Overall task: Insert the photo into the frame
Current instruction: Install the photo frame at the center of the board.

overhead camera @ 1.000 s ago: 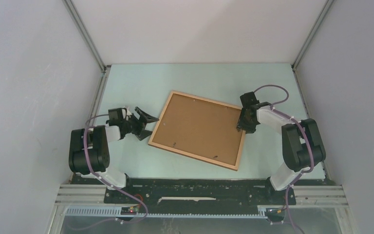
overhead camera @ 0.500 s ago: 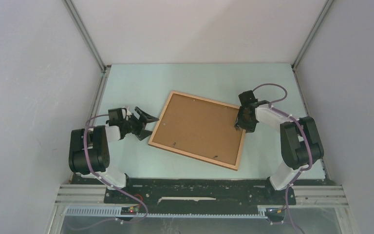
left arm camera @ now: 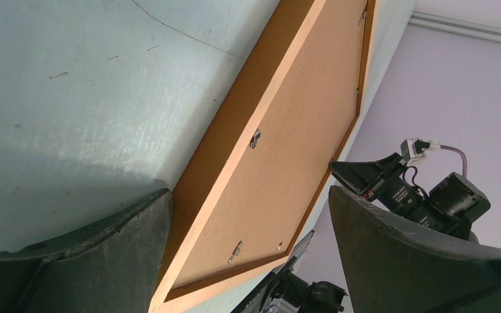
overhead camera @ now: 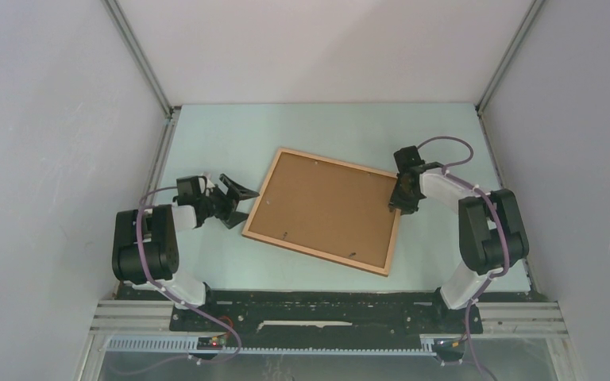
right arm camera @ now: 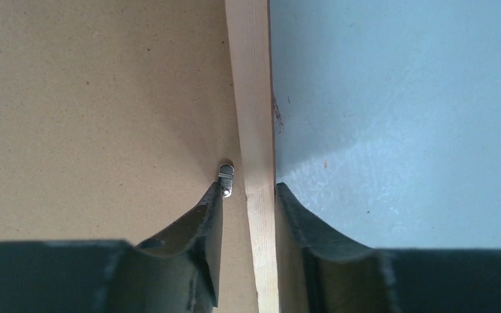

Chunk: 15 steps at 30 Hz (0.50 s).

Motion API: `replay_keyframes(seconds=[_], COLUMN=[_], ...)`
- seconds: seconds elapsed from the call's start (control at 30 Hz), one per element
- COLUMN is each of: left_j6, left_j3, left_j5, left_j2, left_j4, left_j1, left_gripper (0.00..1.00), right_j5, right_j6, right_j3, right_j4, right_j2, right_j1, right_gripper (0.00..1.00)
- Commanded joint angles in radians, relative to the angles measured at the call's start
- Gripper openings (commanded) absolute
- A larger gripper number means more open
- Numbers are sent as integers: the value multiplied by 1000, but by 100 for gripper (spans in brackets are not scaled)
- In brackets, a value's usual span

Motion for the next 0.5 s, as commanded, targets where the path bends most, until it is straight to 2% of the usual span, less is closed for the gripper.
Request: replay_keyframes(seconds=[0.0,0.23,0.4,0.47], left_j6=[-16,-22,-24,-24], left_j3=[-27,-30,-32,-32], left_j5=[36,38,39,38], left_j2=[-28,-28,-29,-31], left_j4=[4,13,16,16], left_j1=[-4,-3,-3,-3], left_gripper=[96,96,96,96], right_j5=[1,-53,-103,-102], right_j6=[42,112,139,132], right_j3=[27,27,27,37], right_j4=[53,55,86,69], right_j2=[31,43,33,14], right_j1=[-11,-13,-2,6], right_gripper=[31,0,0,6])
